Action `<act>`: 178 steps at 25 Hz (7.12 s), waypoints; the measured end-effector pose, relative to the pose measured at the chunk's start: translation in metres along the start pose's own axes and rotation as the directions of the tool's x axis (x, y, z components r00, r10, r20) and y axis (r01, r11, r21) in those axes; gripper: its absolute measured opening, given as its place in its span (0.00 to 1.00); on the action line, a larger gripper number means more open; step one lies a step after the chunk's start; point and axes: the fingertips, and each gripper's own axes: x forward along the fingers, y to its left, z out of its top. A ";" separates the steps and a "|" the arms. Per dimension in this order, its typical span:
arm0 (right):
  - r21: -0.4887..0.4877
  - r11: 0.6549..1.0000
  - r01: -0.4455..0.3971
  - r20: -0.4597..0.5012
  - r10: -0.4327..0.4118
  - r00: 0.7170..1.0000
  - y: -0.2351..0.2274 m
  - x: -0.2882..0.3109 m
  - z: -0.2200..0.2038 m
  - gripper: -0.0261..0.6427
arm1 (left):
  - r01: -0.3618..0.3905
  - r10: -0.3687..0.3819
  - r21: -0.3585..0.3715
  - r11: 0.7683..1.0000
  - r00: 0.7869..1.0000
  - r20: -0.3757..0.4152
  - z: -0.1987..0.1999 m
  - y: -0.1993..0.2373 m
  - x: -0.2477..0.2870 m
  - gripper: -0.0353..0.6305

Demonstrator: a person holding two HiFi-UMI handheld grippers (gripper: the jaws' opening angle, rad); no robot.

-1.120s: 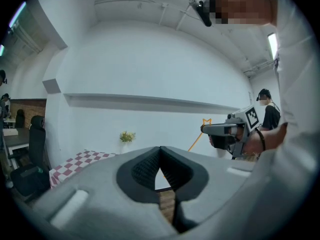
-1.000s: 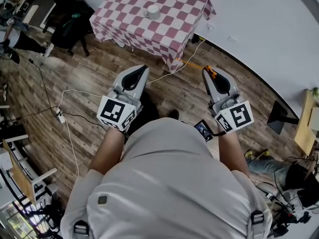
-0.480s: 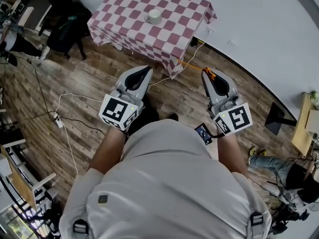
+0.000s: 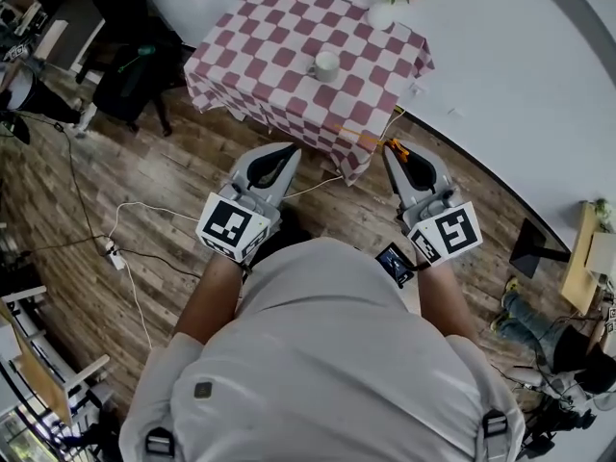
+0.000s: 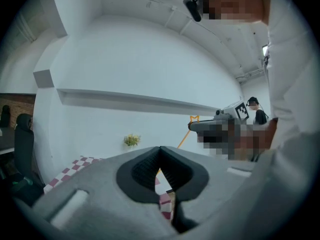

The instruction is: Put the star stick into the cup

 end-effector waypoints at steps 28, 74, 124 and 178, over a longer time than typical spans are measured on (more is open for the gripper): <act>0.048 0.997 -0.056 -0.059 0.059 0.997 -0.043 0.158 -0.015 0.08 | -0.062 0.060 -0.080 0.995 0.998 -0.026 -0.010 0.152 0.030 0.06; 0.155 0.976 -0.155 -0.331 0.199 0.923 -0.230 0.281 -0.190 0.08 | -0.166 0.097 -0.241 0.956 0.956 -0.277 -0.107 0.223 0.223 0.06; 0.058 0.998 -0.005 -0.325 0.023 0.945 -0.164 0.226 -0.145 0.22 | -0.113 0.079 -0.170 0.979 0.978 -0.195 -0.066 0.168 0.125 0.06; -0.036 0.994 0.107 -0.108 -0.110 0.988 0.001 0.113 -0.035 0.05 | 0.013 -0.013 -0.051 0.999 1.000 0.018 0.003 0.117 -0.010 0.06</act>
